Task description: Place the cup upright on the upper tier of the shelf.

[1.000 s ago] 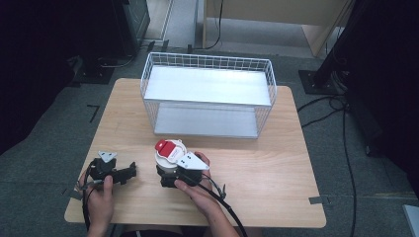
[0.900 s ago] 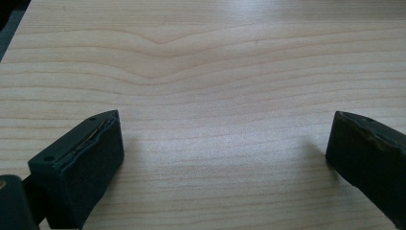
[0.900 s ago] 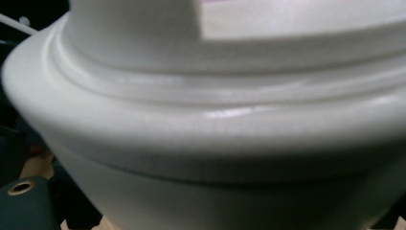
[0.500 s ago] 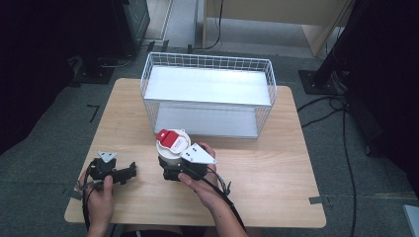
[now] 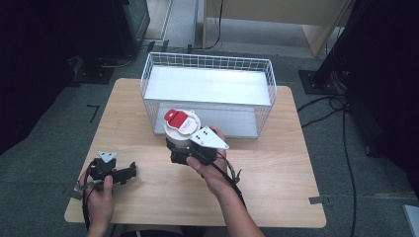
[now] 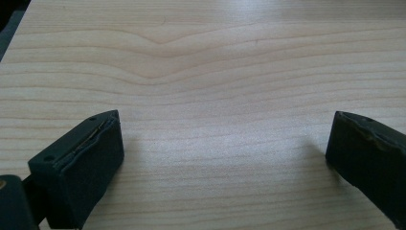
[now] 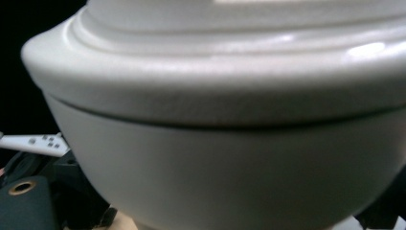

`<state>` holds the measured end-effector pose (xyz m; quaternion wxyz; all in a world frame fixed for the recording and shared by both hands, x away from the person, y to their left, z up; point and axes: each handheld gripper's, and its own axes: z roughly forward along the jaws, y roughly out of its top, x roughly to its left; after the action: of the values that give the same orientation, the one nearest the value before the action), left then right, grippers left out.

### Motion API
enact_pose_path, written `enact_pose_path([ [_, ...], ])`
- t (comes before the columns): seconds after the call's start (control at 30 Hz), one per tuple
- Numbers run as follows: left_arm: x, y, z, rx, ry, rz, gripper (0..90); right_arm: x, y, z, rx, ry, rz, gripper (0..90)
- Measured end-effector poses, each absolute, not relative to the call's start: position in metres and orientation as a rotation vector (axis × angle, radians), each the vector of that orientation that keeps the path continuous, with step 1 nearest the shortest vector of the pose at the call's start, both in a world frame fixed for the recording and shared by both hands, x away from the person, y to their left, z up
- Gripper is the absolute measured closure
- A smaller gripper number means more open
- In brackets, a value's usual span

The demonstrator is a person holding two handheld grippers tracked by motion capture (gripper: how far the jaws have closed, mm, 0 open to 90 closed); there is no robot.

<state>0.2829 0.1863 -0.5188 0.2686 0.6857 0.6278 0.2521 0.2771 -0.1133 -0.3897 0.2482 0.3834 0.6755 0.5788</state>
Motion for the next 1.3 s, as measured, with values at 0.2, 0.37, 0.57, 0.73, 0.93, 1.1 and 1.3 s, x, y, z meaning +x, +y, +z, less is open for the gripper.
enact_pose_path([
  [0.2, 0.283, 0.186, -0.519, 1.848, 1.693, 0.681, 0.0, 0.288, -0.123, -0.36, 1.013, 1.79, 1.549, 8.5],
  [0.37, 0.283, 0.186, -0.519, 1.851, 1.692, 0.68, 0.0, 0.296, -0.131, -0.347, 1.023, 1.758, 1.548, 8.8],
  [0.57, 0.283, 0.186, -0.519, 1.851, 1.692, 0.68, 0.0, 0.307, -0.14, -0.335, 1.034, 1.713, 1.559, 8.9],
  [0.73, 0.283, 0.186, -0.519, 1.851, 1.693, 0.68, 0.0, 0.316, -0.146, -0.323, 1.031, 1.677, 1.555, 8.9],
  [0.93, 0.283, 0.186, -0.519, 1.851, 1.692, 0.68, 0.0, 0.331, -0.152, -0.311, 1.05, 1.632, 1.546, 8.9],
  [1.1, 0.283, 0.186, -0.519, 1.851, 1.692, 0.68, 0.0, 0.345, -0.158, -0.303, 1.058, 1.6, 1.523, 8.9],
  [1.3, 0.283, 0.186, -0.519, 1.852, 1.693, 0.678, 0.0, 0.362, -0.163, -0.298, 1.076, 1.583, 1.492, 8.9],
])
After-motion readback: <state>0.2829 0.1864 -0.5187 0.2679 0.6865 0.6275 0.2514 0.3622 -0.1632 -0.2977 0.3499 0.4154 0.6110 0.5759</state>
